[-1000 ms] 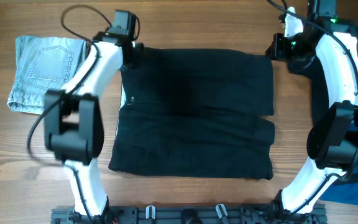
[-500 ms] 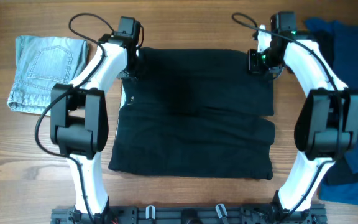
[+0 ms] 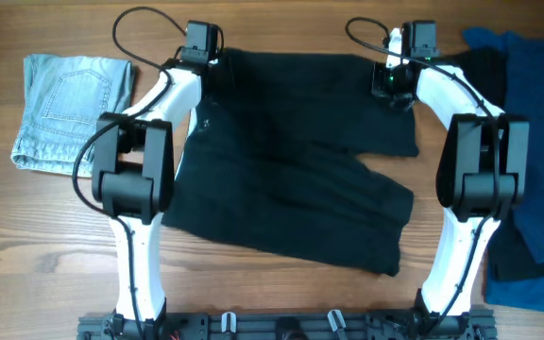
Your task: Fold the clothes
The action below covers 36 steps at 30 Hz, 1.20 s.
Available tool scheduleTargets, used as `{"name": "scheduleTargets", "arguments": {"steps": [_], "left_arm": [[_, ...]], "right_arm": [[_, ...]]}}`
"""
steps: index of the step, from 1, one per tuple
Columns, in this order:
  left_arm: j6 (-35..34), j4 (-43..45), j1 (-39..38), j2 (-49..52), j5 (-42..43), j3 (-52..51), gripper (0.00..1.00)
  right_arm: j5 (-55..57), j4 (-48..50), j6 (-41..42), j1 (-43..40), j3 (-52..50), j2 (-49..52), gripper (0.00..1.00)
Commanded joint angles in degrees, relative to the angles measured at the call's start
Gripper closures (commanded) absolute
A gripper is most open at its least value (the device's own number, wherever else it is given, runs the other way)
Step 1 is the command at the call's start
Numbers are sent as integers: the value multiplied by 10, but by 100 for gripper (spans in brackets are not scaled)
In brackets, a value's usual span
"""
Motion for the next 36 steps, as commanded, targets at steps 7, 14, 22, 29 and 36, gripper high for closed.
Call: {"name": "scheduleTargets", "arguments": {"steps": [7,14,22,29,36], "left_arm": [[7,217,0,136,3,-23,96],[39,211,0,-38,3,2,81],[37,-189,0,-284,1,1,68],[19,-381,3,-267,1,-32,74],[20,-378,3,-266,1,-74,71]], "right_arm": [[45,241,6,-1,-9,86,76],[45,174,7,-1,32,-58,48],[24,-369,73,-1,30,-358,84],[-30,-437,135,-1,-161,-365,96],[-63,-178,215,-1,-400,-361,96]]}}
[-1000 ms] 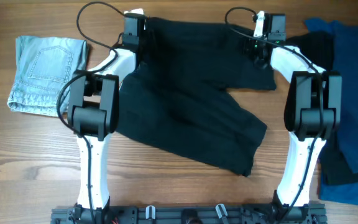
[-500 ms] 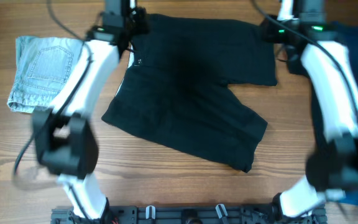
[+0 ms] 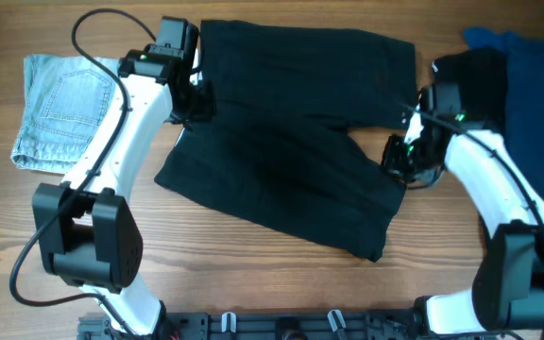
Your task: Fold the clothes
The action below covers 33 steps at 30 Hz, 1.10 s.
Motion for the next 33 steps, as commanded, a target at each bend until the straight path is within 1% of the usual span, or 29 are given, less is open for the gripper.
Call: {"name": "scheduleTargets", "arguments": {"steps": [1,4,8,11,13,15,19,21,24,25,26,27,28,29,30,31,32,33], "left_arm": [[-7,1,3,1,-3,-7,71],[-7,1,3,1,-3,-7,71],[-7,0,3,1,-3,-7,71],[-7,-2,3,1,-3,-7,70],[-7,-1,3,1,-3,-7,69],[-7,1,3,1,-3,-7,68],[-10,14,3,1,-3,-7,66],[-23,18,3,1,-3,-7,65],[-22,19,3,1,-3,-7,64],[-22,20,3,1,-3,-7,65],[-22,22,3,1,-3,-7,65],[-22,24,3,1,-3,-7,66],[-22,25,3,1,-3,-7,65],[-22,22,4,1,-3,-7,60],[-19,16,4,1,-3,-7,54],[5,7,3,3,-1,-7,50],[24,3,3,6,2,-7,48],[48,4,3,12,20,-7,48]], "right_arm": [[-1,54,60,-1,-59,8,96],[6,76,67,-1,-77,37,96],[12,104,68,-1,-77,106,96],[59,147,75,-9,-74,150,96],[100,145,80,-30,-56,149,96],[127,132,59,-60,-18,149,96],[130,134,45,-101,26,149,96],[130,161,14,-114,38,149,96],[128,228,-56,-115,40,149,96],[121,244,-72,-115,45,148,96],[109,240,-68,-116,59,145,95],[79,226,-71,-117,80,138,86],[51,200,-70,-117,110,129,71],[32,165,-70,-117,142,117,62],[22,116,-69,-118,179,102,50],[22,61,-70,-118,216,86,42],[22,28,-74,-118,238,71,36],[22,6,-84,-118,249,59,34]]}}
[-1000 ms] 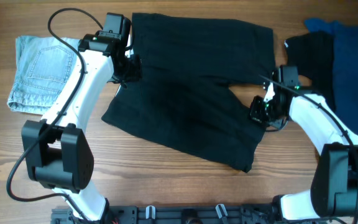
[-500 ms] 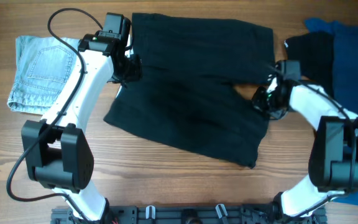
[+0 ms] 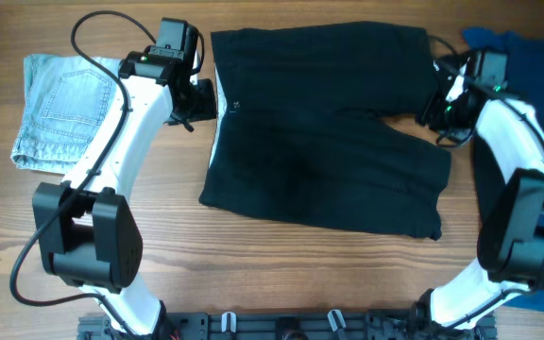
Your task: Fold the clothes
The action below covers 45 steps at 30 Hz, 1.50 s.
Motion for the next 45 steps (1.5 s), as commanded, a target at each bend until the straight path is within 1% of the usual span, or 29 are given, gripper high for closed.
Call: {"name": "scheduleTargets", "arguments": {"steps": [1,2,3,4,5,8,12,13,14,15,18,20,22,24,25,27,28,29,31,34,36,37,40,42,45], "left_arm": [[79,2,3,20,50,-3,49],[100,13,3,34,88,-3,49],[112,23,3,44,111,-3,42],[122,37,3,61,137,-3,37],[122,55,3,82,154,-3,35],[122,79,3,126,158,-3,34],[122,87,3,161,188,-3,35],[122,87,3,164,192,-3,42],[122,86,3,165,192,-3,67],[122,82,3,164,192,-3,81],[122,56,12,158,183,-3,88],[110,26,19,152,147,-3,91],[68,0,28,145,112,-3,93],[22,-3,34,146,101,-3,91],[12,1,34,146,101,-3,86],[12,12,29,146,101,-3,60],[12,18,28,146,101,-3,53],[12,27,27,144,101,-2,51],[13,33,27,125,111,6,50],[12,50,27,78,158,10,46],[13,50,27,57,162,10,38],[15,47,27,57,161,9,38],[17,45,27,63,151,5,39],[17,46,27,66,151,-4,40],[17,61,27,66,151,-37,41]], "right_arm": [[-26,-61,-34,-3,67,-77,32],[-22,-75,-37,-3,69,-92,30],[-20,-86,-37,-3,69,-102,30],[-20,-98,-37,-3,69,-109,30],[-20,-108,-37,-3,69,-110,30],[-15,-123,-37,-3,68,-107,30],[35,-134,-37,-3,68,-106,30],[38,-138,-37,-3,68,-106,30],[39,-141,-37,-3,68,-106,30],[39,-144,-37,-3,68,-106,31],[38,-158,-37,-3,68,-106,42],[38,-172,-37,-3,68,-106,43],[38,-189,-37,-3,68,-106,43],[38,-204,-37,-3,68,-106,42],[38,-209,-37,-3,68,-106,42],[27,-224,-37,-3,68,-106,41],[16,-236,-37,-3,68,-106,41],[5,-253,-35,-3,67,-106,41],[4,-283,-19,-3,50,-106,41],[4,-283,-4,-3,-8,-106,41],[4,-243,5,-3,-64,-106,41],[4,-223,12,-3,-84,-105,41],[-8,-140,34,-15,-137,-103,42],[-10,-113,60,-33,-156,-101,43],[-33,-63,42,-60,-166,-101,44]]}}
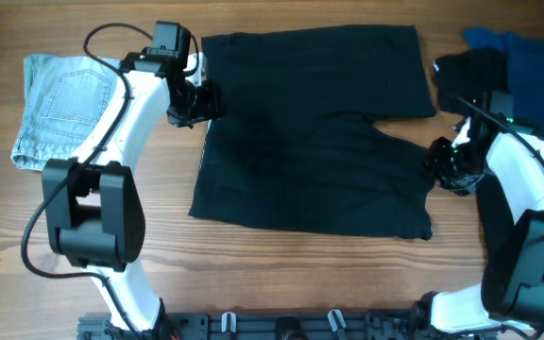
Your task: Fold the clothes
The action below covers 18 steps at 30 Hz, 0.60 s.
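Note:
Black shorts (310, 132) lie spread flat on the wooden table, waistband to the left and both legs pointing right. My left gripper (202, 102) sits at the waistband's edge, apparently shut on the fabric. My right gripper (439, 166) rests against the hem of the nearer leg, and its fingers are too dark against the cloth to read. The far leg's hem (423, 71) lies free.
Folded light-blue jeans (69, 109) lie at the far left. A pile of blue clothing (541, 142) with a black piece (470, 68) on it fills the right edge. The arms' mounting rail (281, 326) runs along the front.
My right gripper has moved from the far leg's hem to the nearer leg's hem. The shorts have shifted slightly left and lie flatter. The left gripper has stayed at the waistband.
Both grippers were at the far edge of crumpled, skewed shorts. Then the left one was at the waistband and the right one at a leg, the shorts still slanted. Later the shorts lay squarer, the right gripper at the far leg; now they are spread flat.

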Available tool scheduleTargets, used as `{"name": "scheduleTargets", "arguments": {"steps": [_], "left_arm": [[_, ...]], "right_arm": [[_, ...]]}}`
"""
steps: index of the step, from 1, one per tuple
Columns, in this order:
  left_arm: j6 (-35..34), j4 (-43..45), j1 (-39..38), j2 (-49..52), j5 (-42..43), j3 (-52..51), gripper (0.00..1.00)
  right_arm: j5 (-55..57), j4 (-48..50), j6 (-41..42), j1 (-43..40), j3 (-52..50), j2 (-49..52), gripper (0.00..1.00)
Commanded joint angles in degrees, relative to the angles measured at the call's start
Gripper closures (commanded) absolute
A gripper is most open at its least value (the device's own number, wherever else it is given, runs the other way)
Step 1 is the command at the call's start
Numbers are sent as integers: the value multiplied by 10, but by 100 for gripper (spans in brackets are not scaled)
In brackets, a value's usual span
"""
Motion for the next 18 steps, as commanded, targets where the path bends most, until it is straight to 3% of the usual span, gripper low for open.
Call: {"name": "scheduleTargets", "arguments": {"steps": [1,7,11,18], "left_arm": [[3,25,-2,5,5,-50,41],[3,93,-2,5,5,-144,41],[3,111,-2,5,5,-172,41],[3,109,-2,5,5,-176,40]], "right_arm": [[-63,42,0,-33,-8,3,44],[-135,85,30,-52,-32,5,46],[-155,168,43,-52,-70,5,50],[-131,267,2,-52,-104,6,71]]}}
